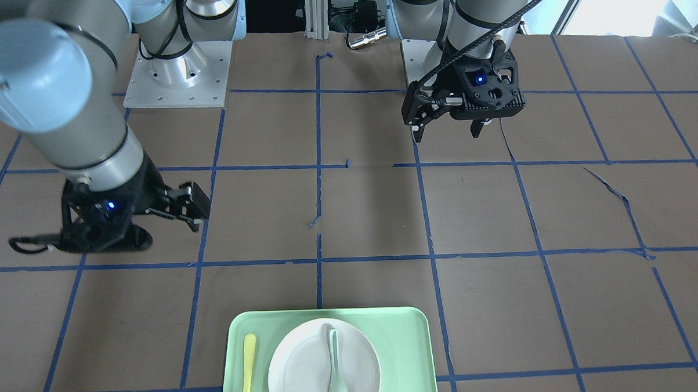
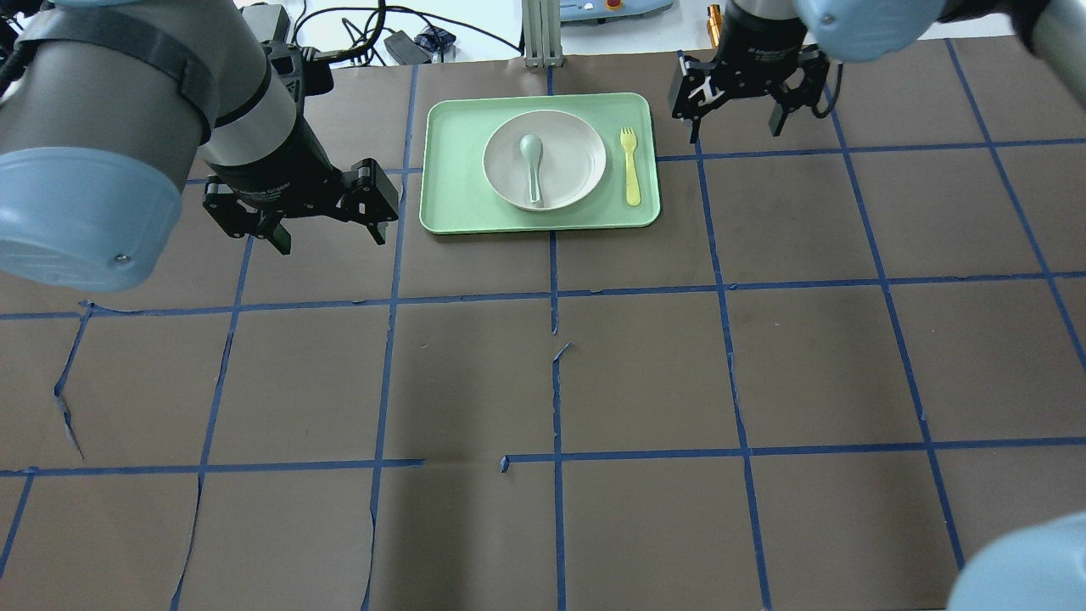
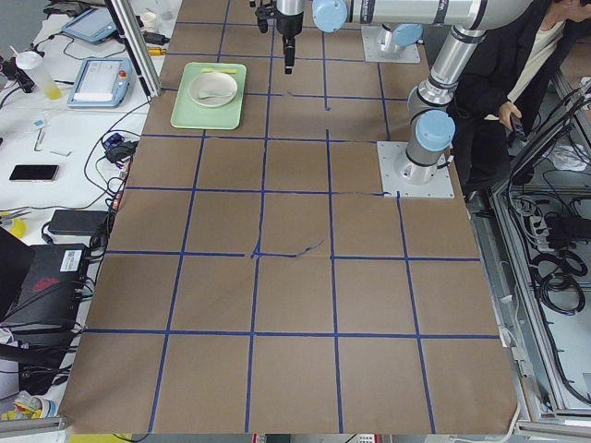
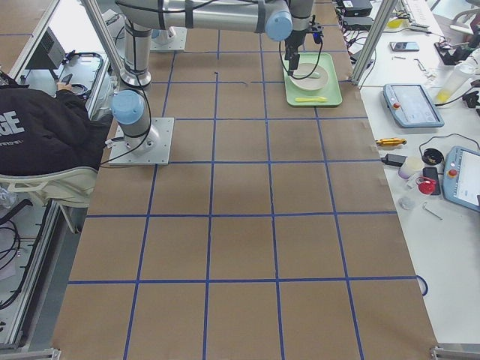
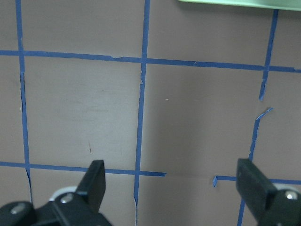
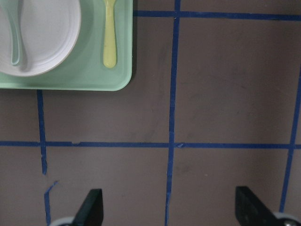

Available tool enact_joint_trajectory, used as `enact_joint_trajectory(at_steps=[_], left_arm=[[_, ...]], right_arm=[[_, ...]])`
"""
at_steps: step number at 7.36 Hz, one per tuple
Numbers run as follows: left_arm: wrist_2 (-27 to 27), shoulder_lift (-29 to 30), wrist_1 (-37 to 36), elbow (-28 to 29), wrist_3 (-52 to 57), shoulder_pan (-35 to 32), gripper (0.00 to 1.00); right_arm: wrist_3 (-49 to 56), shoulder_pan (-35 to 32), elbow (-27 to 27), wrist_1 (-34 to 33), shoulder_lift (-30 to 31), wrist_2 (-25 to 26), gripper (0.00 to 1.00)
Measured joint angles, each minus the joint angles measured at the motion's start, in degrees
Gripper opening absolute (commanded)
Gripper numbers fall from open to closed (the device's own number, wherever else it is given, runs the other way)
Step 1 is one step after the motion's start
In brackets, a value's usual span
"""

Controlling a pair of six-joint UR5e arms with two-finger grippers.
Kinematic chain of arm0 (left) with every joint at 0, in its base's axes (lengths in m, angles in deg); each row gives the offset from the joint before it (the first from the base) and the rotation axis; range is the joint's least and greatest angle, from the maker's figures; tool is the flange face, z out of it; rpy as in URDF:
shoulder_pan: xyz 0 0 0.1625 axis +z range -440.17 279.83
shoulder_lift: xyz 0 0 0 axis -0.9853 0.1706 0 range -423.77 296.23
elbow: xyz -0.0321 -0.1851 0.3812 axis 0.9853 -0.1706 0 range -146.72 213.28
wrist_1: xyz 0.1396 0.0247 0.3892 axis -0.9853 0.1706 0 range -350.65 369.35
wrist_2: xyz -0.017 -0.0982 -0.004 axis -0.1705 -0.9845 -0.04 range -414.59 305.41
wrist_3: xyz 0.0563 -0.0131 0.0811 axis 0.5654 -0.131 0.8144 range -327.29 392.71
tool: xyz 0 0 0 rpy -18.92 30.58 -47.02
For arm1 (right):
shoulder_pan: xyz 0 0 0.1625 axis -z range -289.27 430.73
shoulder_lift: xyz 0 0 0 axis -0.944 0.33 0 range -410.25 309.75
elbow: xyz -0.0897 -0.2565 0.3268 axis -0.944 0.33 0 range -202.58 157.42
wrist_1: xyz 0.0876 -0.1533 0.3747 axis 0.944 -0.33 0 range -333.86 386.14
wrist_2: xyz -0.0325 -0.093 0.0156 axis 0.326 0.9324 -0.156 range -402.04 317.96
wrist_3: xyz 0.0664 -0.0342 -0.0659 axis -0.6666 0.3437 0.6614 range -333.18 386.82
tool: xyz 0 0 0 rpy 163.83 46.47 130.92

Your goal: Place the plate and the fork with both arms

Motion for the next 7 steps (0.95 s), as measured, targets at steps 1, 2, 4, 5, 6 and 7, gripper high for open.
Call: enact_joint_trajectory(at_steps=[1, 2, 4, 5, 6, 7], left_arm=[[0.1, -0.3, 0.1, 0.0, -0.1, 0.0, 1.0], [0.2, -0.4, 0.1, 0.0, -0.1, -0.1, 1.0], [0.2, -0.4, 0.2, -0.1, -0.1, -0.1, 1.0], [0.2, -0.3, 0.2, 0.0, -0.1, -0.1, 1.0], [0.2, 0.0, 0.2, 0.0, -0.2, -0.1, 1.0], [0.2, 0.2, 0.2, 0.1, -0.1, -0.1, 1.0]], right_arm=[[0.2, 0.5, -2.5, 3.5, 4.9, -0.1, 1.0], [0.2, 0.7, -7.6, 3.4, 9.7, -0.3, 1.0], [-0.2, 0.9, -20.1, -5.1, 18.2, -0.2, 1.0], [-0.3, 0.9, -22.4, -6.1, 20.3, -0.1, 1.0], [-0.2, 0.7, -22.2, -4.5, 20.9, 0.0, 1.0], [0.0, 0.6, -21.6, -3.3, 20.8, 0.0, 1.0]])
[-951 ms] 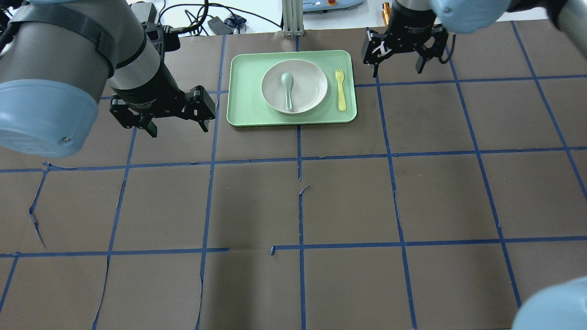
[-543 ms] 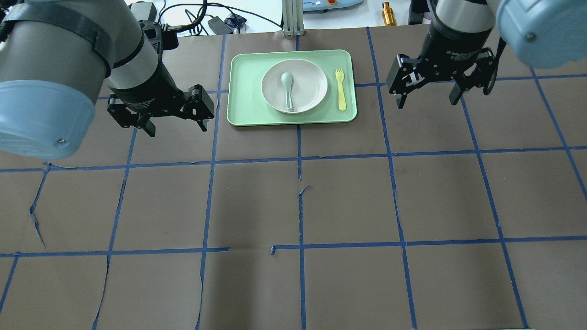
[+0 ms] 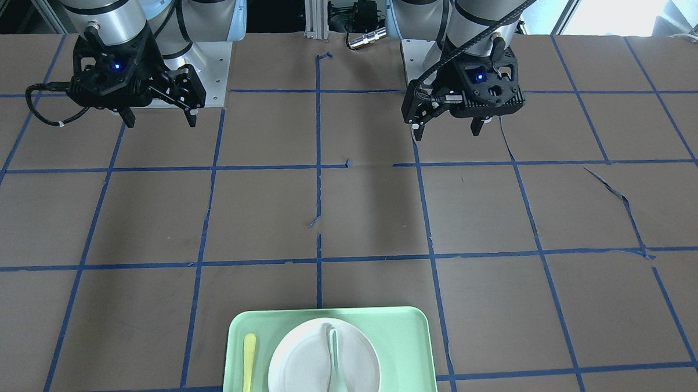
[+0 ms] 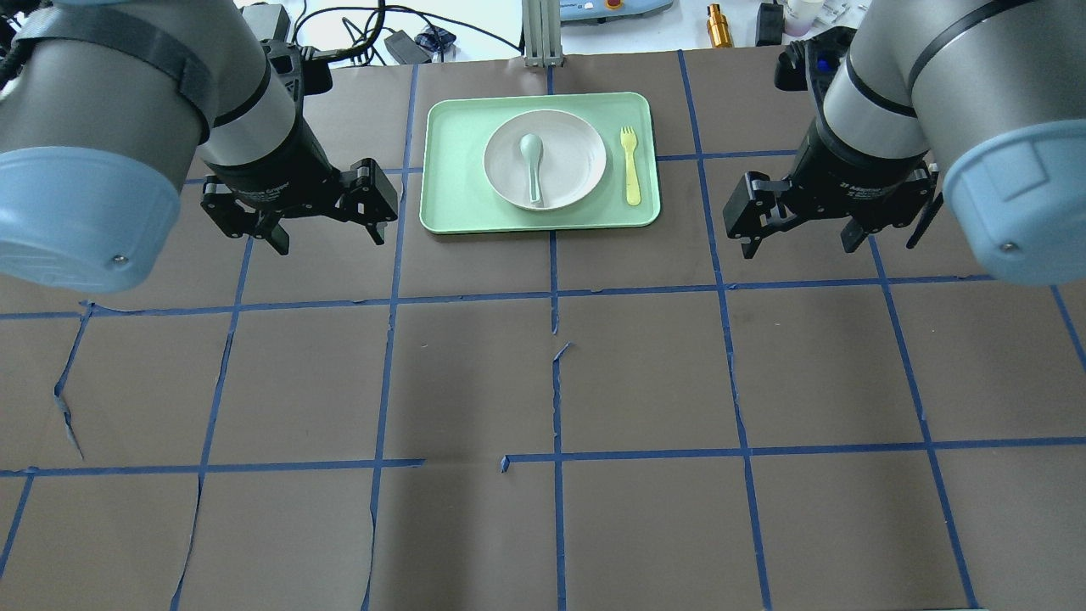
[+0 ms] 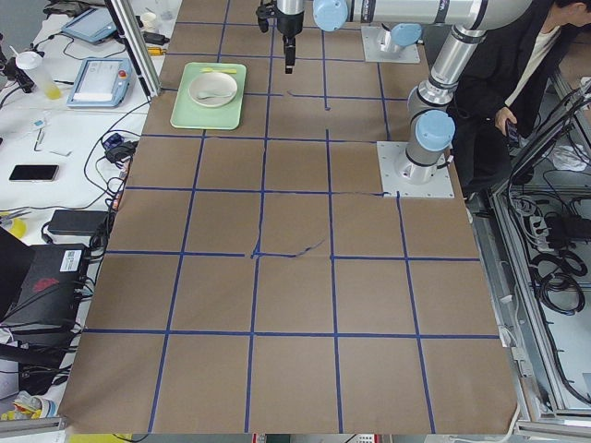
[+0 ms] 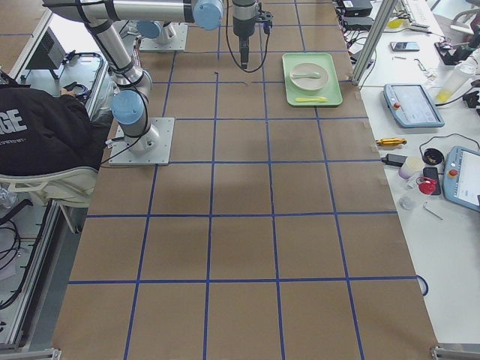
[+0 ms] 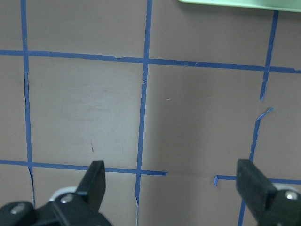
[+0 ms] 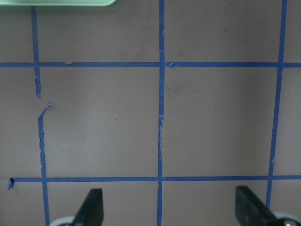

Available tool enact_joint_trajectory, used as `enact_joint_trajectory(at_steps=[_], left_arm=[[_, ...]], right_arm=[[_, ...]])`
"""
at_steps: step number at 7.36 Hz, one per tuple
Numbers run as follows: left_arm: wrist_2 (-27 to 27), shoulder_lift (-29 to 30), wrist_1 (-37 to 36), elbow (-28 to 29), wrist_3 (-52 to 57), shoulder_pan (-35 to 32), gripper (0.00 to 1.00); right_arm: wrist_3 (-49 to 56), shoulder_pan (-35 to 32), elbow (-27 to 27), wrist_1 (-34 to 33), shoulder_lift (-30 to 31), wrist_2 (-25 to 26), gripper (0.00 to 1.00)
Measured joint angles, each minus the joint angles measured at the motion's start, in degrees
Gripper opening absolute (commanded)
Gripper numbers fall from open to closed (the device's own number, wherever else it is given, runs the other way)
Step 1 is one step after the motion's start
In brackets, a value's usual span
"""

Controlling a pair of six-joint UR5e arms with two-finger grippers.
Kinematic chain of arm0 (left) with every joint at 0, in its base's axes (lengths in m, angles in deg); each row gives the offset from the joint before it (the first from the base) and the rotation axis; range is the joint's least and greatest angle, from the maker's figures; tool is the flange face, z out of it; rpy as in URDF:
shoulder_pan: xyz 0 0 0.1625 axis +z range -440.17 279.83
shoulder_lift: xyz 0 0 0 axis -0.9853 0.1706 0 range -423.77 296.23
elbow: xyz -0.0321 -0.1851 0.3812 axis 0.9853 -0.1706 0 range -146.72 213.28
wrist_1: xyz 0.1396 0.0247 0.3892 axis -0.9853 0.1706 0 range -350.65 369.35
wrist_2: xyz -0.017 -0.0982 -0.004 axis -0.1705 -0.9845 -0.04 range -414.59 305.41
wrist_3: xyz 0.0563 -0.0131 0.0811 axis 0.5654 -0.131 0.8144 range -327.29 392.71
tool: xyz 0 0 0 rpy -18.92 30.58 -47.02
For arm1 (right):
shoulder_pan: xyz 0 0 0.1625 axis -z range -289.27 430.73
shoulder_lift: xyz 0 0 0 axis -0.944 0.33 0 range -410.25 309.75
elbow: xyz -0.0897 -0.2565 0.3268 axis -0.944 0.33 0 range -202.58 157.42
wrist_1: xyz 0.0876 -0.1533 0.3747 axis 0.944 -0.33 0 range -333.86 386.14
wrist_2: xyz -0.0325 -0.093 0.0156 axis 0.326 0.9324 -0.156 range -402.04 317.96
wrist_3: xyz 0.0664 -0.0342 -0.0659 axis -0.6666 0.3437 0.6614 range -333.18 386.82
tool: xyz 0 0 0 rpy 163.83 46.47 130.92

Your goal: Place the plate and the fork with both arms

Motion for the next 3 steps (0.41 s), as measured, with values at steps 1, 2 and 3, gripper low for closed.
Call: enact_joint_trajectory(at_steps=[1, 2, 3], left_arm=[[0.0, 0.0, 0.0, 0.0, 0.0, 0.0, 1.0], [0.0, 0.1, 0.0, 0.1, 0.1, 0.0, 1.0], [0.0, 0.1, -0.1, 0.1, 0.1, 0.0, 1.0]], right_arm=[[0.1, -0.1, 0.4, 0.5, -0.1, 0.0, 1.0], [0.2, -0.1, 0.5, 0.7, -0.2, 0.0, 1.0], [0.2, -0.2, 0.5, 0.8, -0.3, -0.1, 1.0]])
